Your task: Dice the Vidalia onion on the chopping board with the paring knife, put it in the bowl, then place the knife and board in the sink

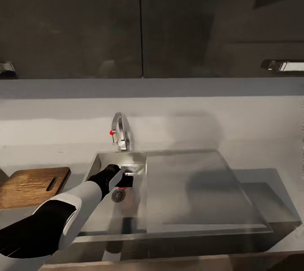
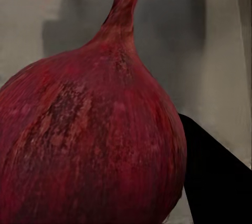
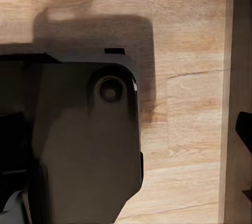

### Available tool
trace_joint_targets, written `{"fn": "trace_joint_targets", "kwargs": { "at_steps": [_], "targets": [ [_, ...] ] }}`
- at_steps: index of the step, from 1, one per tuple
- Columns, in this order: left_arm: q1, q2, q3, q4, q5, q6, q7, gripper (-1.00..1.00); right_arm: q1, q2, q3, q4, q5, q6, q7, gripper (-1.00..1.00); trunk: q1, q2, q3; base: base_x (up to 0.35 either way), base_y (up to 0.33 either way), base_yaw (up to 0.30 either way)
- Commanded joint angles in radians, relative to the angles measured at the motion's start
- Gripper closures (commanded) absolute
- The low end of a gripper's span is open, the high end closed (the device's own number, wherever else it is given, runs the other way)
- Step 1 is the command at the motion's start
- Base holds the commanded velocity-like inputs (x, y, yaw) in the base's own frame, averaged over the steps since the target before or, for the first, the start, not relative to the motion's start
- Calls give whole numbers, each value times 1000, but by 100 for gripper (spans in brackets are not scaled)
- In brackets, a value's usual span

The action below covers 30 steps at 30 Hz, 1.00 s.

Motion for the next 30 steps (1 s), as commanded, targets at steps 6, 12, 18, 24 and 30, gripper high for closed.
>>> {"fn": "trace_joint_targets", "kwargs": {
  "at_steps": [6,12,18,24,30],
  "targets": [
    [-1,1,-7,-11,9,5,5,100,-1,0,-9,0,7,-24,-4,-100,0,-2,8,-328,0,0],
    [-1,5,-8,-126,8,56,9,100,-1,0,-9,-1,7,-84,-4,-100,0,-2,17,-325,0,0],
    [-1,25,-9,-317,8,170,10,100,-1,0,-9,-1,7,-143,-8,-100,0,-2,26,-95,0,0],
    [-1,49,-7,-389,8,199,11,100,-1,0,-9,-1,7,-146,-9,-100,0,-2,35,-6,0,0],
    [-1,59,-8,-500,7,337,11,100,-1,0,-9,-1,7,-147,-9,-100,0,-2,45,0,0,0]
  ]
}}
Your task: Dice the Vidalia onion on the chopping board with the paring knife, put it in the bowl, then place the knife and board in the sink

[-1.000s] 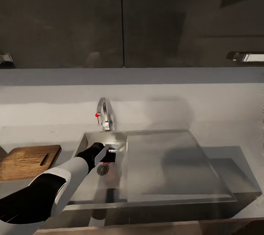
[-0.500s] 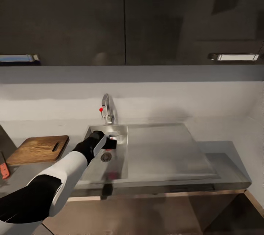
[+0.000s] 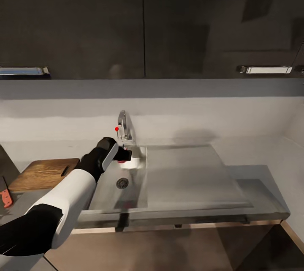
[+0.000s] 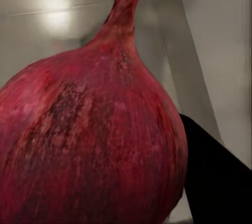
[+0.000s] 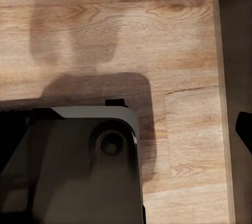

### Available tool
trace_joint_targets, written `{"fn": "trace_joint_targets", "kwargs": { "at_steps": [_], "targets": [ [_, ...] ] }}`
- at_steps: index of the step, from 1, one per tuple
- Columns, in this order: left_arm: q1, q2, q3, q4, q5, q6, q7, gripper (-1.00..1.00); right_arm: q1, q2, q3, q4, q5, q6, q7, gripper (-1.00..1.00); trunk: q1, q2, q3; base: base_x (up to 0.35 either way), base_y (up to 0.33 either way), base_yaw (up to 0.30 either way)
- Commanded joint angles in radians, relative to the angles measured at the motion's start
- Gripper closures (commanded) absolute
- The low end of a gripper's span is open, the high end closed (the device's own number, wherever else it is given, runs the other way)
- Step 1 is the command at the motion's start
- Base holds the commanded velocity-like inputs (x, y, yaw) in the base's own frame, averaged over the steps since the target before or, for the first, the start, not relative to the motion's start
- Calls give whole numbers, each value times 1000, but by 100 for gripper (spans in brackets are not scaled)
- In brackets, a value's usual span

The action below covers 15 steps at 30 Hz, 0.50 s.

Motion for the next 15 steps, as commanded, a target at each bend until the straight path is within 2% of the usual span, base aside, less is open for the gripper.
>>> {"fn": "trace_joint_targets", "kwargs": {
  "at_steps": [1,3,11,15],
  "targets": [
    [-1,2,-4,-22,5,22,4,100,-1,0,-8,1,7,-3,-2,-100,0,-1,0,0,0,0],
    [-1,3,-4,-55,5,50,7,100,-1,0,-8,1,7,-3,-2,-100,0,-1,3,0,0,0],
    [-1,4,-5,-61,5,76,53,100,-1,-5,-9,-1,7,-4,-2,-100,0,-1,15,0,18,0],
    [-1,24,-5,-56,5,82,59,100,-1,-8,-8,-1,7,-4,-2,-100,0,-1,21,0,147,0]
  ]
}}
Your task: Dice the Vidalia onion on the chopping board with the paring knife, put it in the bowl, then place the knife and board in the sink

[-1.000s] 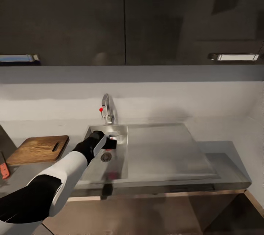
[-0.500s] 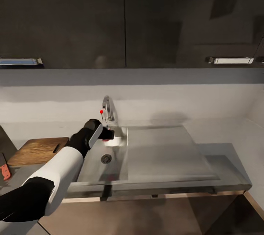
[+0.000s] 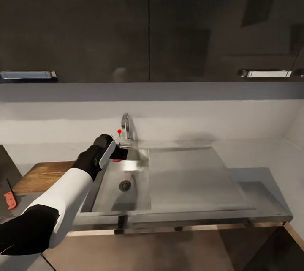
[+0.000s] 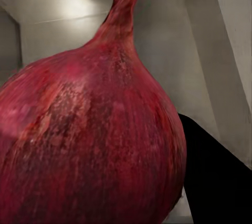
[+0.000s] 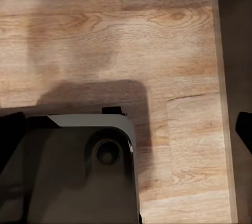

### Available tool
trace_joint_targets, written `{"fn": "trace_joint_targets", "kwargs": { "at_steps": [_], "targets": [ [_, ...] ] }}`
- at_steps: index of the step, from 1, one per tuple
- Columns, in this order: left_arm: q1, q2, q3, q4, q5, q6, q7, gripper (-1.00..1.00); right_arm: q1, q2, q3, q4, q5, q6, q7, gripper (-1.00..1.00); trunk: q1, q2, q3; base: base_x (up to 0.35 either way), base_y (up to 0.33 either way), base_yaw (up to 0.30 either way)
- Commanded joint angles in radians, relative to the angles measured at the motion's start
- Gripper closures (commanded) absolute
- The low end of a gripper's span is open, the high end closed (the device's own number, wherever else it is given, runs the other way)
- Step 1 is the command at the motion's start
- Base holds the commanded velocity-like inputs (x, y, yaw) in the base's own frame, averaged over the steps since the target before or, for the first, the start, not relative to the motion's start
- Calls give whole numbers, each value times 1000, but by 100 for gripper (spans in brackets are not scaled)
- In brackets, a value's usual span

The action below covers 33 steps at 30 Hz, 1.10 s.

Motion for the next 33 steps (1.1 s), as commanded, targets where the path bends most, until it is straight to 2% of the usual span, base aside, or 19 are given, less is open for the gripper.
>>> {"fn": "trace_joint_targets", "kwargs": {
  "at_steps": [1,13,33],
  "targets": [
    [-1,8,-3,1,15,4,9,100,-1,0,-8,1,7,-3,-3,-100,0,-2,0,0,233,0],
    [-1,41,-4,21,15,6,10,100,-1,0,-9,0,7,-3,-3,-100,0,-2,17,0,286,0],
    [-1,45,-3,46,15,6,10,100,-1,0,-9,-1,7,-4,-3,-100,0,-2,19,0,299,0]
  ]
}}
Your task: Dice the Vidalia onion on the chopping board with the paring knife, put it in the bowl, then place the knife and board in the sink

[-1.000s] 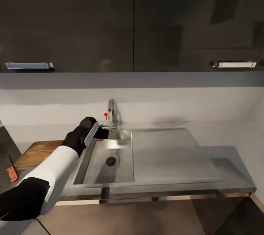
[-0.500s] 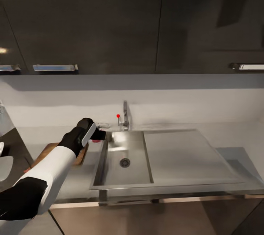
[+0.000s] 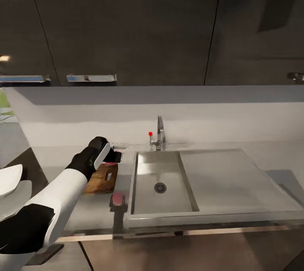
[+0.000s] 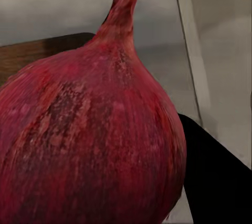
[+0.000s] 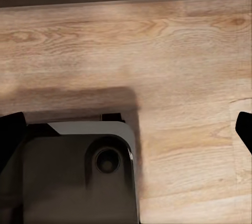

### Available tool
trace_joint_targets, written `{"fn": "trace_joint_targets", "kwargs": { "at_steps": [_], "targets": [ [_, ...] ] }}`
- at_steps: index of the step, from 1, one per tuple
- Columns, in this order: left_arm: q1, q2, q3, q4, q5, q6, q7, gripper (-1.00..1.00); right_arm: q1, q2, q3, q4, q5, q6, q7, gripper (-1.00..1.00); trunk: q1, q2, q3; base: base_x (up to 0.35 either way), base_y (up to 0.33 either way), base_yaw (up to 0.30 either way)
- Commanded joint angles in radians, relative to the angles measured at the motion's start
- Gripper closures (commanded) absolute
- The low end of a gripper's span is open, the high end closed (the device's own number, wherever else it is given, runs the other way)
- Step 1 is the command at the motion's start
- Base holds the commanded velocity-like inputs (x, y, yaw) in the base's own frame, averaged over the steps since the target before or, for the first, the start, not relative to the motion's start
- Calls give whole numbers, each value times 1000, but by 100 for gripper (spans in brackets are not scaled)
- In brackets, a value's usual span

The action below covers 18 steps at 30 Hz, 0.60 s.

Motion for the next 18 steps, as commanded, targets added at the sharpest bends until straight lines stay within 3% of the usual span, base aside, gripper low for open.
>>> {"fn": "trace_joint_targets", "kwargs": {
  "at_steps": [1,18],
  "targets": [
    [-1,1,-4,1,9,3,9,100,-1,0,-8,1,7,-3,-3,-100,0,-2,-2,0,299,31],
    [-1,0,-4,40,9,1,9,100,-1,0,-8,1,7,-4,-3,-100,0,-2,-2,0,296,219]
  ]
}}
